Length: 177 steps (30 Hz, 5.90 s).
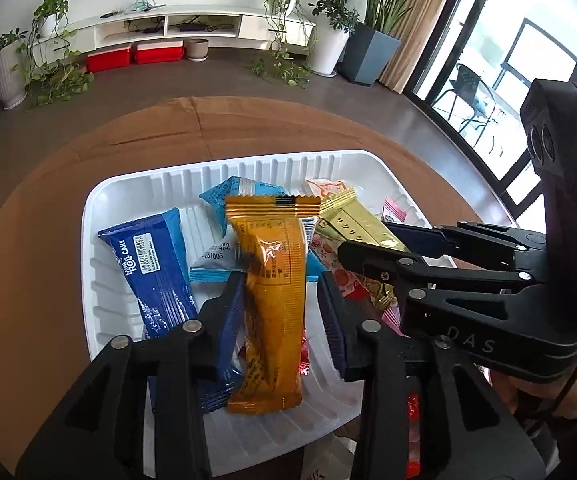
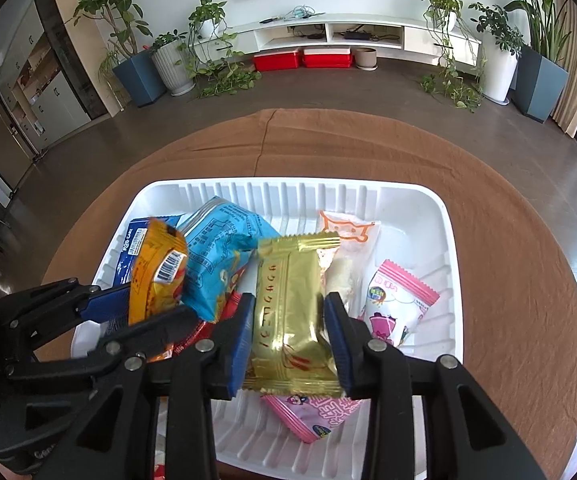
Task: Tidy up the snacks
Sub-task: 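Open both tools in the tray and withdraw them toward the remaining snacks, then grasp the red Mylikes bag with the right tool while the left tool grasps the white-and-red bag, then lift the white-and-red bag toward the tray with the left tool while the right tool carries the red Mylikes bag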
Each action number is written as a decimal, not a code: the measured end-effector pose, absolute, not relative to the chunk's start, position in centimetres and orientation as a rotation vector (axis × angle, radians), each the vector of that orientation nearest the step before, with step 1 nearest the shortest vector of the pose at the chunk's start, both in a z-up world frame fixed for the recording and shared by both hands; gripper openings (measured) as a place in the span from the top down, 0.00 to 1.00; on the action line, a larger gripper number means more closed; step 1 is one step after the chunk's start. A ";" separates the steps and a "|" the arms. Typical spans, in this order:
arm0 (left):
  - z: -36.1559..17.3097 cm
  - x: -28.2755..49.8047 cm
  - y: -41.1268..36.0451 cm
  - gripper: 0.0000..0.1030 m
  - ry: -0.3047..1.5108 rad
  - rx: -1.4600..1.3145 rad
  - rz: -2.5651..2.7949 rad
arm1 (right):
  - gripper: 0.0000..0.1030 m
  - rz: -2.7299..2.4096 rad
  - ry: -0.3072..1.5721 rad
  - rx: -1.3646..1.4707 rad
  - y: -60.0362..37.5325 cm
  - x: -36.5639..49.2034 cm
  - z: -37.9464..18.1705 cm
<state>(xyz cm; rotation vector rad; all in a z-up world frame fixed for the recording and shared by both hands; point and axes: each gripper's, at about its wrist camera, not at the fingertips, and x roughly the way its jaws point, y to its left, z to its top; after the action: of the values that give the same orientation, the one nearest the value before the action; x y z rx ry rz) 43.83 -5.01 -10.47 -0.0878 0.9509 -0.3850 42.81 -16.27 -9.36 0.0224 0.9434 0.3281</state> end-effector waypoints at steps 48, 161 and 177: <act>-11.2 19.0 -1.7 0.00 0.944 -0.174 -0.298 | 0.39 0.405 0.937 0.008 -16.9 25.1 -10.4; -10.7 21.6 -4.6 0.65 1.004 0.007 -0.464 | 0.64 0.456 0.951 0.093 -18.4 18.3 -11.2; -8.2 20.8 -3.0 0.65 0.943 -0.112 -0.477 | 0.65 0.487 0.900 0.178 -19.5 17.8 -8.7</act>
<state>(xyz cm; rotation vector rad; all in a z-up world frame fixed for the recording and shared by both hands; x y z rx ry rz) 20.80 -2.97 -8.25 -0.1116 0.9432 -0.4774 17.80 -19.49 -8.74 0.1779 0.9004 0.4871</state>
